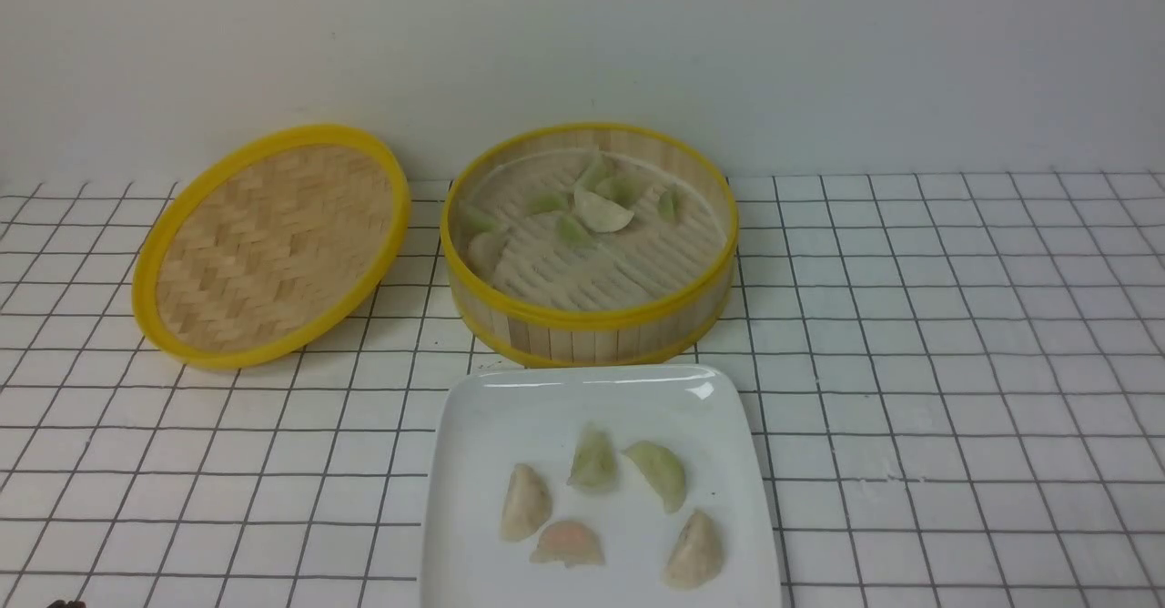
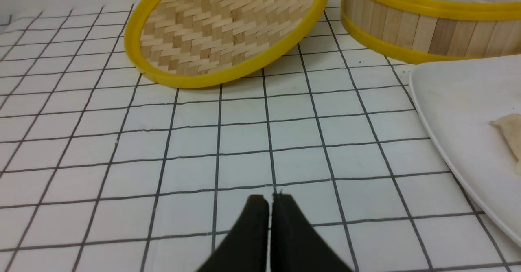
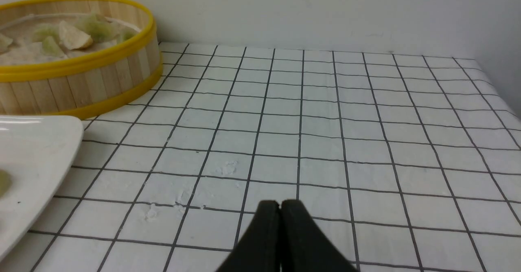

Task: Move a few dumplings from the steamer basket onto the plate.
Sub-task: Use the left arm to grab a dumpling from the steamer

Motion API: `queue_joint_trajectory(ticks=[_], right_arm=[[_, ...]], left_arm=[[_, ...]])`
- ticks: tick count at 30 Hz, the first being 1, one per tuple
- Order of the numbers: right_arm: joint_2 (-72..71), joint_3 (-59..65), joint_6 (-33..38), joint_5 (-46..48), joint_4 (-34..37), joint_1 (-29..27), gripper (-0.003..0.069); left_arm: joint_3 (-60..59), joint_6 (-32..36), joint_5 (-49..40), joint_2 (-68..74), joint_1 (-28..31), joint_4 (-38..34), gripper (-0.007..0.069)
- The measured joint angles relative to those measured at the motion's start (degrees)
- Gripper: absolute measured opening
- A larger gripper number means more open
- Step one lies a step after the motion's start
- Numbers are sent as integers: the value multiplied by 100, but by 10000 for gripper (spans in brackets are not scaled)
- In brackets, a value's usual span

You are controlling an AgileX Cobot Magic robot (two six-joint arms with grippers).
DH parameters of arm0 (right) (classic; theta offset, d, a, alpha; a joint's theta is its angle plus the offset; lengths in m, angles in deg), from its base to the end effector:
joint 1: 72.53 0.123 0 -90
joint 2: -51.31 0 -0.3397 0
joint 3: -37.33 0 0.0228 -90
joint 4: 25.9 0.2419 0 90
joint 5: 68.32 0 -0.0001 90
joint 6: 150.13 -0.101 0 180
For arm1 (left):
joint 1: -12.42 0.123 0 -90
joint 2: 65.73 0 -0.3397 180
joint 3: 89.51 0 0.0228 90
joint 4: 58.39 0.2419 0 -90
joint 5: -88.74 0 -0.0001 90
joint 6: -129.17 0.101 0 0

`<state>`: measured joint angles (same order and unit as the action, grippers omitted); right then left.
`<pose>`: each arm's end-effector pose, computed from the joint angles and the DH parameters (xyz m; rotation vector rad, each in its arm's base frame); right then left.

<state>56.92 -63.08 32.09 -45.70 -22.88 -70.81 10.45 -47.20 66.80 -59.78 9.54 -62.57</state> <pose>-0.0029 0.0020 0.1682 -0.0328 1.8812 0.0465 -0.0022 -0.0026 0.1668 0.0619 1.8822 -0.0631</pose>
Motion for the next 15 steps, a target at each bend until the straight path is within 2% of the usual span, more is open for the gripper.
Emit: queue_joint_trajectory(ticks=[10,15], right_arm=[[0,0,0,0,0,0,-15],[0,7,-7,-33,72,0,-15]], left_arm=[[0,67,0,0,0,510,-6],[-7,-41,301,0,0,418,-6]])
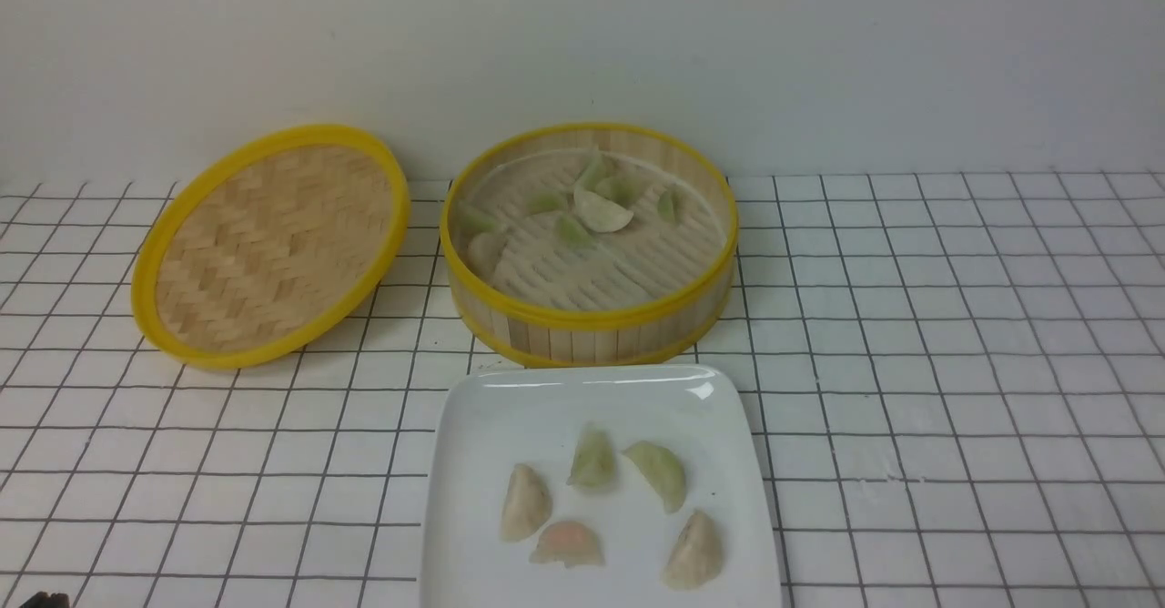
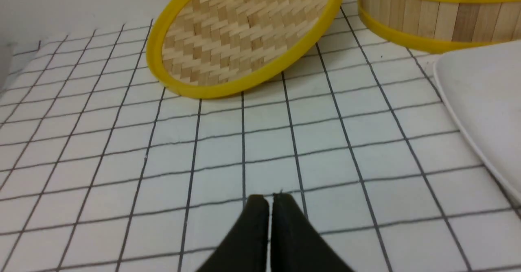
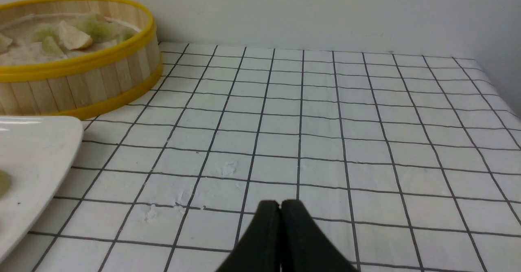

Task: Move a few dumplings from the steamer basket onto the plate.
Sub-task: Use the left arm to grab a dumpling from the steamer

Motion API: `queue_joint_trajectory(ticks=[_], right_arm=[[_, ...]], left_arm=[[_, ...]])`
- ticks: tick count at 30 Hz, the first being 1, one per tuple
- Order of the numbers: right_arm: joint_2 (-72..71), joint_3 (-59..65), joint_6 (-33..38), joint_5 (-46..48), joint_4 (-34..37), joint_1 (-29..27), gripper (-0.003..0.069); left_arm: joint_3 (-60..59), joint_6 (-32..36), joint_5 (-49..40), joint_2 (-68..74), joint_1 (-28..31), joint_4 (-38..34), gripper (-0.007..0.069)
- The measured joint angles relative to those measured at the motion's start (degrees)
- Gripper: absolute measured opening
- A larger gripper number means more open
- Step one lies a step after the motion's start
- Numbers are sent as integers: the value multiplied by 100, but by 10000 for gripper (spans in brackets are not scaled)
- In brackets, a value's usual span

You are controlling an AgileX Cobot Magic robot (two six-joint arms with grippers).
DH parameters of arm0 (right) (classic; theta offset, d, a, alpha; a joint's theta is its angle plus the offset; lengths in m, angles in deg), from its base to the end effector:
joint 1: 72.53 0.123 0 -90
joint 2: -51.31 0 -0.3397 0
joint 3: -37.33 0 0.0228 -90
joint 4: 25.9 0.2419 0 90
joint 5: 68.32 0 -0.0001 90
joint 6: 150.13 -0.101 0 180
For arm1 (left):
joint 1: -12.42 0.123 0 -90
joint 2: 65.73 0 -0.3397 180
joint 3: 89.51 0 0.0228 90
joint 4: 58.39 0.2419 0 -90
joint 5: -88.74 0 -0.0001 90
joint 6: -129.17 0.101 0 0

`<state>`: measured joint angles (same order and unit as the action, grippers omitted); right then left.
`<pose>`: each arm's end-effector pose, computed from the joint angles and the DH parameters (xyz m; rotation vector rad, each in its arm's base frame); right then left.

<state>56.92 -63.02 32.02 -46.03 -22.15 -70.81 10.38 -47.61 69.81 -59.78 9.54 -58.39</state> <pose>-0.0027 0.0024 0.1685 -0.0236 1.8765 0.0598 -0.0006 0.0000 0.1714 0.0975 1.8298 0.0042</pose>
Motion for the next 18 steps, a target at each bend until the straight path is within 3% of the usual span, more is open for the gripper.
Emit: queue_joint_trajectory(ticks=[1,6,7,8,10,12,18], right_arm=[[0,0,-14,0,0,0,-15],[0,54,-598,-509,1369,0,-15],[0,54,-922,-861,2195,0,-15],[0,54,-965,-902,2291,0,-15],[0,54,-1406,-1348,3452,0,-15],[0,54,-1478,-1541,4039,0,-15],[0,54,-1347,-1766,4662,0,-15]], left_arm=[[0,-14,27,0,0,0,-6],[-5,-592,808,0,0,-870,-6],[-6,-844,1129,0,0,-1277,-6],[-6,-873,1172,0,0,-1327,-6],[-6,-1154,1690,0,0,-1958,-6],[-6,-1206,1893,0,0,-2220,-6],[-6,-1297,2502,0,0,-2693,-6]])
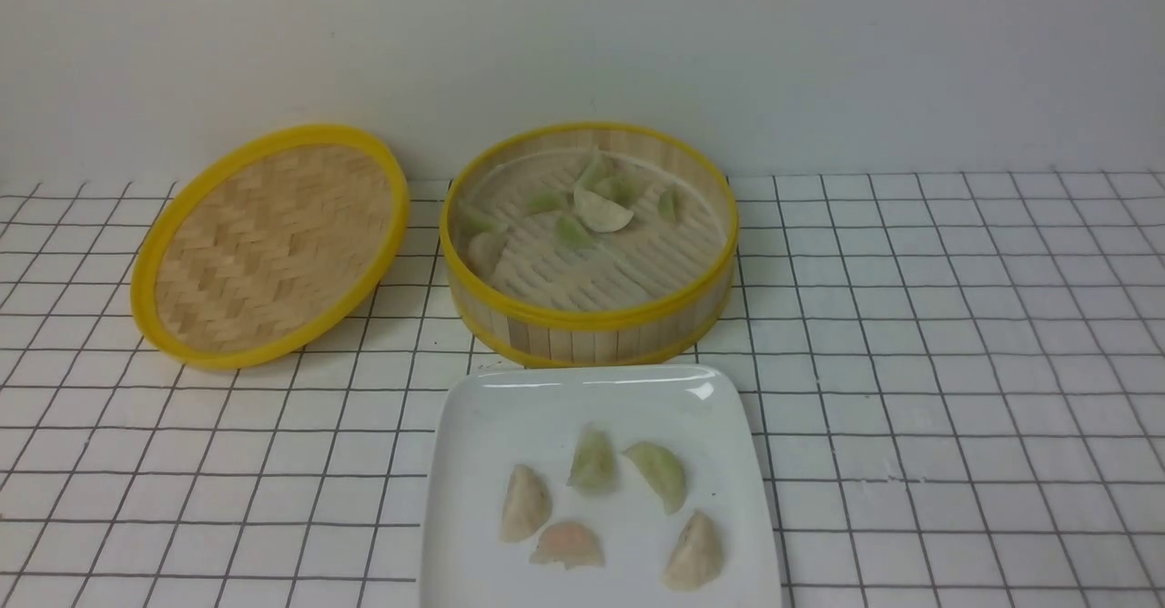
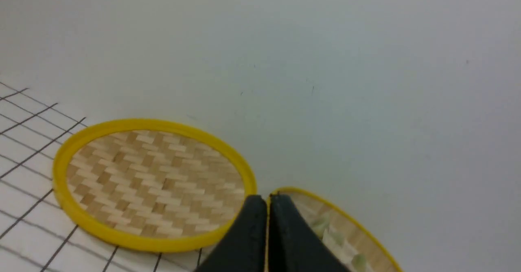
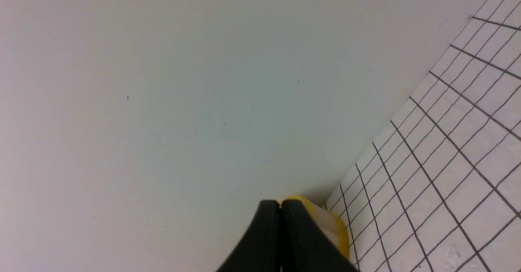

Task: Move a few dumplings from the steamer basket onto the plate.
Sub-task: Use the left arm to grab a dumpling from the steamer

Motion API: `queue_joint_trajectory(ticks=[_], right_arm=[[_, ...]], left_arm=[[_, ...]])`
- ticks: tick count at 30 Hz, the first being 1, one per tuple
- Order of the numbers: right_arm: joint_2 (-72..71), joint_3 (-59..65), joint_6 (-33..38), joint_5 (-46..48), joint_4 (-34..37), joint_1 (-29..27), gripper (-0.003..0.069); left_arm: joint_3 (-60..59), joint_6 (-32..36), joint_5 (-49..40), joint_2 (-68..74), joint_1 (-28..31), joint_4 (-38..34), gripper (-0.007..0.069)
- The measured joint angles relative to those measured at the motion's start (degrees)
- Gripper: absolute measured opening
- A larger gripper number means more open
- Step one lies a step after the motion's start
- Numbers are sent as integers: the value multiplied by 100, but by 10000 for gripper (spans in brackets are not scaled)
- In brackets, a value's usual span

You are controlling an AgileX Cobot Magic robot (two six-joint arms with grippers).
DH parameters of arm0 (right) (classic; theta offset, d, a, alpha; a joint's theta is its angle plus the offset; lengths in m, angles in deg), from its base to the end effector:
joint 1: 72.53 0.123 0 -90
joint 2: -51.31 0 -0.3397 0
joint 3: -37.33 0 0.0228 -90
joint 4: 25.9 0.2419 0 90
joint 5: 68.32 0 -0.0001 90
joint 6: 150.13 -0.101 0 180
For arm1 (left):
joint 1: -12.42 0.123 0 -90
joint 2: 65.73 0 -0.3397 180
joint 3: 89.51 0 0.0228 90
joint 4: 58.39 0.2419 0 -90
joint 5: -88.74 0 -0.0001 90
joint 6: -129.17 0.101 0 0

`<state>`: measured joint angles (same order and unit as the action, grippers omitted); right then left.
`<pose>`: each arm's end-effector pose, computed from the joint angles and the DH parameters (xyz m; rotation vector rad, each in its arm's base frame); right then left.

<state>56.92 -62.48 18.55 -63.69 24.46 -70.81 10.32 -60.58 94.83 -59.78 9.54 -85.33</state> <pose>0.0021 0.0064 0.1988 0.7651 1.4321 0.9133 0.0017 0.0047 0.2136 -0.4527 1.3562 -0.5354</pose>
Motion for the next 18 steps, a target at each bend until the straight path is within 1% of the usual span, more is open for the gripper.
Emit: queue_joint_trajectory(ticks=[1,2,3,4,5,6,8,9,11,12,13,14,15,16,17,18], right_arm=[[0,0,14,-41,42,0,-15],[0,0,79,-162,113,0,-15],[0,0,104,-182,119,0,-15],[0,-53,217,-177,132,0,-15],[0,-258,416,-50,113,0,-15],[12,-513,649,103,55,0,-15],[265,-1209,1220,526,-155,0,-15],[356,-1286,1280,579,-179,0,-15],[1142,-2363,1958,1430,-538,0,-15],[1223,-2449,2000,1508,-567,0,-15],[1826,-2958,2208,2003,-750,0,-15],[2284,-3460,2349,2537,-953,0,-15],[2840,-3865,2446,3097,-1175,0,-15],[3204,-4251,2494,3471,-1332,0,-15],[3823,-4753,2532,4103,-1606,0,-15],[3993,-4821,2538,4275,-1685,0,-15]], left_arm=[[-6,-48,146,0,0,-61,-6],[-6,-184,751,0,0,-258,-6],[-6,-198,830,0,0,-280,-6],[-6,-260,1289,0,0,-367,-6],[88,-301,1561,12,0,-449,-6],[253,-325,1597,83,0,-475,-6],[827,-325,1271,458,0,-428,-6],[900,-325,1145,513,0,-391,-6],[1908,-325,31,1381,0,51,-6],[2093,-325,-79,1561,0,99,-6],[2679,-319,-920,2129,0,446,-6],[3184,-288,-1562,2625,0,681,-6],[3895,-179,-2383,3325,0,920,-6],[4191,-60,-2937,3627,0,1043,-6],[4937,258,-3974,4417,0,1202,-6],[5110,304,-4095,4513,0,1217,-6]])
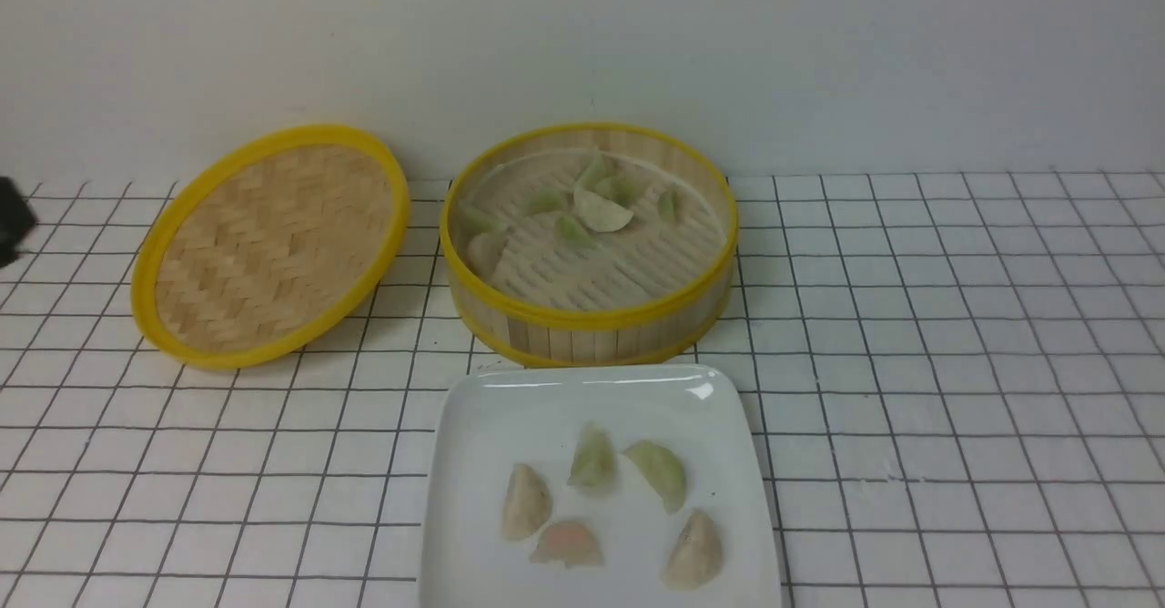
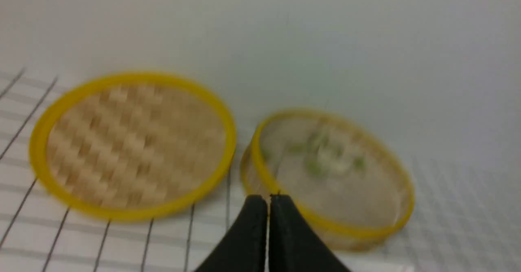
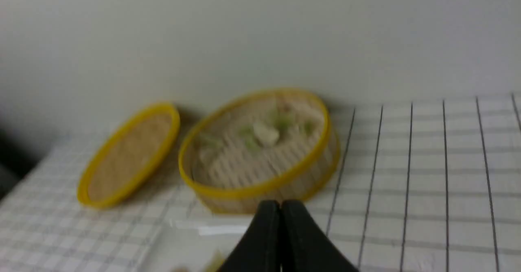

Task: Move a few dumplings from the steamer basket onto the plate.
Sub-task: Use the left arm to grab a dumpling from the steamer

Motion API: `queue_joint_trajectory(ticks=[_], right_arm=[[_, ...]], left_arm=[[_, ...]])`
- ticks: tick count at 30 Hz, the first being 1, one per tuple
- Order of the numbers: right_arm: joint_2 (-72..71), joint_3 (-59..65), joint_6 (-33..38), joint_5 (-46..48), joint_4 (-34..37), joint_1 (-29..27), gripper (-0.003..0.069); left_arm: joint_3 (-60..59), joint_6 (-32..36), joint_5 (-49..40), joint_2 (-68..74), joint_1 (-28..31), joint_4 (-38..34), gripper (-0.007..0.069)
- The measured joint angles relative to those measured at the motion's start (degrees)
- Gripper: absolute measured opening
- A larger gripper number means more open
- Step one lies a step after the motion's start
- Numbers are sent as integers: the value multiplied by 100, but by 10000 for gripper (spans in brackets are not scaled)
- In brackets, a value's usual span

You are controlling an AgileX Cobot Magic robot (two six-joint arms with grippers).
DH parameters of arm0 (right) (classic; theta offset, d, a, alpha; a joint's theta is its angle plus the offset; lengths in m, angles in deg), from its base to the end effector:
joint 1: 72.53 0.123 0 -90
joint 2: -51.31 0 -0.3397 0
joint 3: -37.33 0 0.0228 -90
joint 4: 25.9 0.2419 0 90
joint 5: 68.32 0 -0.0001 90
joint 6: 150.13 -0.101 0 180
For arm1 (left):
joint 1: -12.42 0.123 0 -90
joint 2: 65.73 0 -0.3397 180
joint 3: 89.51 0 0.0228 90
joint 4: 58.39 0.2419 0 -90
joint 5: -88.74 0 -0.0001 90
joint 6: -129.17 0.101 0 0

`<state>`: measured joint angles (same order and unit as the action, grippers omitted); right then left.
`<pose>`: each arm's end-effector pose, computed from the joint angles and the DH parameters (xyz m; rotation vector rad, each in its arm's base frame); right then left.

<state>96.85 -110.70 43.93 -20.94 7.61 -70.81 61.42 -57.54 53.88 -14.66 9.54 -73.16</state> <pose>0.0722 0.0433 0.3943 -0.1037 2.0856 0.5615 0.1113 -0.0204 0.4103 -0.1855 1.9993 -0.3900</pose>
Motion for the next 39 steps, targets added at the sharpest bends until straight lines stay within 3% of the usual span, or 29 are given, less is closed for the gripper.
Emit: queue_joint_trajectory(ticks=[1,4,8,13,15,22,30,35,39], right_arm=[[644,-572,8,640,-307,0,-15],[1578,-1220,-55,1390,-744,0,-15],[2442,-1806,-366,1988,-1260,0,-13],[3299,-2155,-815,2350,-1851,0,-10],[3365,-2158,-854,2383,-1905,0,-10],[3369,-2169,-849,2390,-1962,0,-8],[3369,-2169,-849,2390,-1975,0,-7],[3369,-2169,-914,2390,-1959,0,-4],[3369,-2169,-935,2395,-1958,0,-1]], left_arm=[[656,427,-968,855,0,54,-6],[1534,916,-1905,1946,0,36,-6],[2538,1204,-2736,3209,-101,-16,-6],[4325,1200,-3531,5116,-973,519,-6],[5138,1126,-3570,5795,-1342,879,-6],[7086,1031,-3575,7362,-1744,1324,-6],[7955,1034,-3581,8428,-1757,1634,3],[8073,1059,-3311,8955,-1757,1756,104],[8077,1059,-2563,9381,-1757,1968,279]])
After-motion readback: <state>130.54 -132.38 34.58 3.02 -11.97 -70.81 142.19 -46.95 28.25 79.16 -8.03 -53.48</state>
